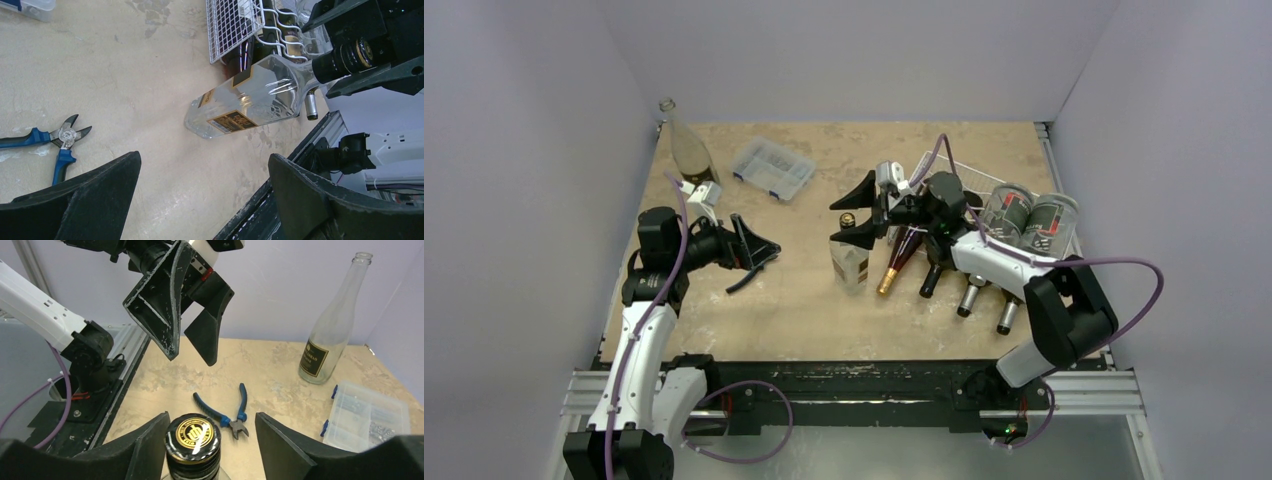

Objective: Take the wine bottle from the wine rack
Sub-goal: Place the wine bottle at the center of the board.

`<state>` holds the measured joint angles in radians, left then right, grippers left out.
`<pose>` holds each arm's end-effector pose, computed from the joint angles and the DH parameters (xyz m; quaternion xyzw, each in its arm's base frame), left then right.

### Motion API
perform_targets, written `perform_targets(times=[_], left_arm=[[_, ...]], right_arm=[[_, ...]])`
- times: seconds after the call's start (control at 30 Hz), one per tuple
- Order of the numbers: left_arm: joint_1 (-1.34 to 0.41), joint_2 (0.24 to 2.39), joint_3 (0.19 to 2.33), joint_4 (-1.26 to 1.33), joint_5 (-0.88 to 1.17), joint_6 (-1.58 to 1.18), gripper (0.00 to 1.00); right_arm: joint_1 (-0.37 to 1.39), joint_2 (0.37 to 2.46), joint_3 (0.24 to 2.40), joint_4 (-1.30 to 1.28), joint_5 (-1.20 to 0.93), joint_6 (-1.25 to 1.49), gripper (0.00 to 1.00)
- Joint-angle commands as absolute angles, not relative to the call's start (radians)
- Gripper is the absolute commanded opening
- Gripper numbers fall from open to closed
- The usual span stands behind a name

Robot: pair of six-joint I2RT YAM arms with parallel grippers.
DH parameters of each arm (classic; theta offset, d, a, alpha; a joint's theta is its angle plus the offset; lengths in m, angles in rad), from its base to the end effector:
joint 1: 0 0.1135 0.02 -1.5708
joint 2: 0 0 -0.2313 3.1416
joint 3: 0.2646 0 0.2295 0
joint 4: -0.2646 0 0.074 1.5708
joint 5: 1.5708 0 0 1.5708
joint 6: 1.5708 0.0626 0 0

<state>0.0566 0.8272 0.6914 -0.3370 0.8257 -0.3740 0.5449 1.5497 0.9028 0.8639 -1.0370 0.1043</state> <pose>0.1970 -0.0349 0.2602 0.0376 0.8081 -0.4135 0.4179 0.2555 0.2179 0.2819 -0.4959 0.4465 0.5101 0.5427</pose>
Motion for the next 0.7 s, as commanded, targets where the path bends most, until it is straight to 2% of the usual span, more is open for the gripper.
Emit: perform_targets(times=[0.0,0.1,0.27,0.67], left_arm=[[0.051,0.813,0.690,-0.292,0.841,-0.356,1.00],[0.048,0.804,0.687,-0.287,0.841,-0.357,1.00],[0.042,0.792,0.683,-0.278,0.843,-0.360,1.00],[-0.032,0.690,0.642,-0.211,0.798,-0.361,1.00]], right_arm=[[0.552,1.491,0.948,0.768,-1.012,0.030,0.69],[0.552,1.467,0.999,0.607,-1.006,-0.060,0.78],[0.552,1.429,1.119,0.236,-0.987,-0.293,0.84],[0.523,1.314,1.199,-0.118,-1.050,-0.515,0.92]])
